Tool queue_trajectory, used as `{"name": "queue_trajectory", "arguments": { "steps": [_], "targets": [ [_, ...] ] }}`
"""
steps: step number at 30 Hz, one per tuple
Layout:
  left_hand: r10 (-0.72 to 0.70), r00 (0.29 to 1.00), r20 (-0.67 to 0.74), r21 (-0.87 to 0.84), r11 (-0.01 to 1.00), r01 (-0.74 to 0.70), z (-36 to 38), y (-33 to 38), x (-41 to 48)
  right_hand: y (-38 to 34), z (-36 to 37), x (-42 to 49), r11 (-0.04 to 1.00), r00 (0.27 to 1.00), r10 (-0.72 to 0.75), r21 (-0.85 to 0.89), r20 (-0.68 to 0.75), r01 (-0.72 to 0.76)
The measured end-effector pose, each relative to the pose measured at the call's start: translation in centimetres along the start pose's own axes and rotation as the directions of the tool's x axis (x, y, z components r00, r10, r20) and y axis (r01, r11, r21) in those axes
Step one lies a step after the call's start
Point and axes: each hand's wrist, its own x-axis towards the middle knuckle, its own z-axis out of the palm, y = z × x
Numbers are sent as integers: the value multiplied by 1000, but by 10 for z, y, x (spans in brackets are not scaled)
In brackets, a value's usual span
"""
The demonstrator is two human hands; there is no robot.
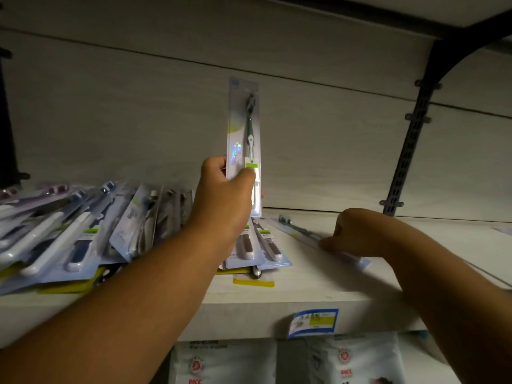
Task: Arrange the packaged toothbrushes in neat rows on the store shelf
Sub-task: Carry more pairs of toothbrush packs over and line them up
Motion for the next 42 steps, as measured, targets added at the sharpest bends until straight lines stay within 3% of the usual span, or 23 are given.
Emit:
{"name": "queue_trajectory", "arguments": {
  "steps": [4, 9, 12, 15, 18, 24, 28, 34, 42],
  "targets": [
    [-17, 999, 29, 2, 1000, 17, 2, -1, 2, 2, -3, -12, 999, 1000, 12, -52, -14, -13],
    [-66, 998, 23, 28, 998, 65, 5, -1, -2, 13, -9, -24, 995, 987, 66, -58, -146, -75],
    [-64, 998, 19, 79, 995, 62, 8, 2, -12, 25, -3, -25, 962, 962, 141, 263, -235, -77],
    [-74, 995, 64, 134, 989, 65, 18, 4, -28, 40, 6, -30, 800, 944, 173, 599, -282, 32],
    [-98, 988, 118, 120, 989, 84, 35, 8, -45, 58, 11, -45, 634, 915, 149, 746, -374, 202],
    [-32, 982, 188, 156, 988, 3, 91, 13, -110, 113, 18, -113, 483, 847, 76, 763, -526, 430],
    [80, 974, 211, 156, 981, -114, 150, 18, -174, 164, 37, -161, 449, 794, 54, 725, -606, 523],
    [161, 919, 360, 81, 976, -203, 262, 40, -254, 284, 41, -222, 430, 779, 79, 726, -622, 536],
    [120, 866, 486, -29, 992, -121, 397, 23, -315, 436, 56, -275, 504, 758, 252, 751, -601, 428]
  ]
}}
